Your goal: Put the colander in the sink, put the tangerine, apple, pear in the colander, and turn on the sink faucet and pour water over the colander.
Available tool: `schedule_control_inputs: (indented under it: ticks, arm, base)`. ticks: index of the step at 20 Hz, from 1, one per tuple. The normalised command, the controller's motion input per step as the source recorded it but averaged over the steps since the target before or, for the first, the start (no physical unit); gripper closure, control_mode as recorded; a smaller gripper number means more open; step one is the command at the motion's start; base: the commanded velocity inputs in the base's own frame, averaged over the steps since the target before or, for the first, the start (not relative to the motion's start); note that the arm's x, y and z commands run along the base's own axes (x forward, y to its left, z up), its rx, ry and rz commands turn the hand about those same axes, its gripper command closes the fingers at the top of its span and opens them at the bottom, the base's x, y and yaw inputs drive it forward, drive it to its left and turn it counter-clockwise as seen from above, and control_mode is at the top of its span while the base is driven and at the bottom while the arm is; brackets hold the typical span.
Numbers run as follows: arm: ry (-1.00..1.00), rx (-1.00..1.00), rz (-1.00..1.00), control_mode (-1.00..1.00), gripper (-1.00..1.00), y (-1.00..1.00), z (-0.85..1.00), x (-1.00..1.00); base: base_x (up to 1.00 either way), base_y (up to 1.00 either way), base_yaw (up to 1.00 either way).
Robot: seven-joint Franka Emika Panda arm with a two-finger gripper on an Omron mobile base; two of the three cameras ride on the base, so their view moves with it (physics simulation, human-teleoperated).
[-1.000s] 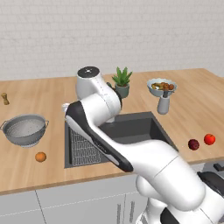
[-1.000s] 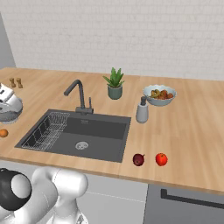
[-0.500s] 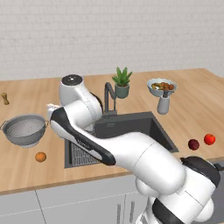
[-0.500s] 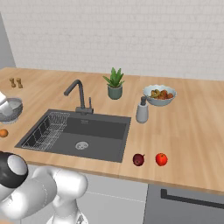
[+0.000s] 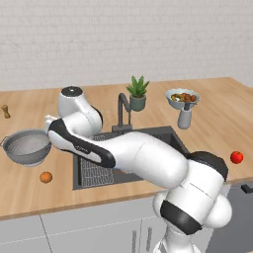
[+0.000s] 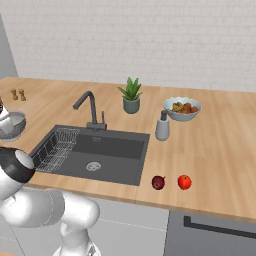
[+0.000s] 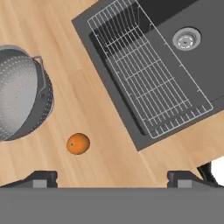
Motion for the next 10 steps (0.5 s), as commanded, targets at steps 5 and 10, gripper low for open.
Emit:
schedule_control_inputs:
  ticks: [5, 10]
  arm:
    - [0.21, 0.0, -0.07, -1.0, -1.0, 0.47, -0.18, 0.49]
    - [0.15, 0.0, -0.06, -1.0, -1.0, 0.42, -0.12, 0.35]
  base:
    - [0.0, 0.0, 0.0]
    - [0.0, 0.0, 0.0]
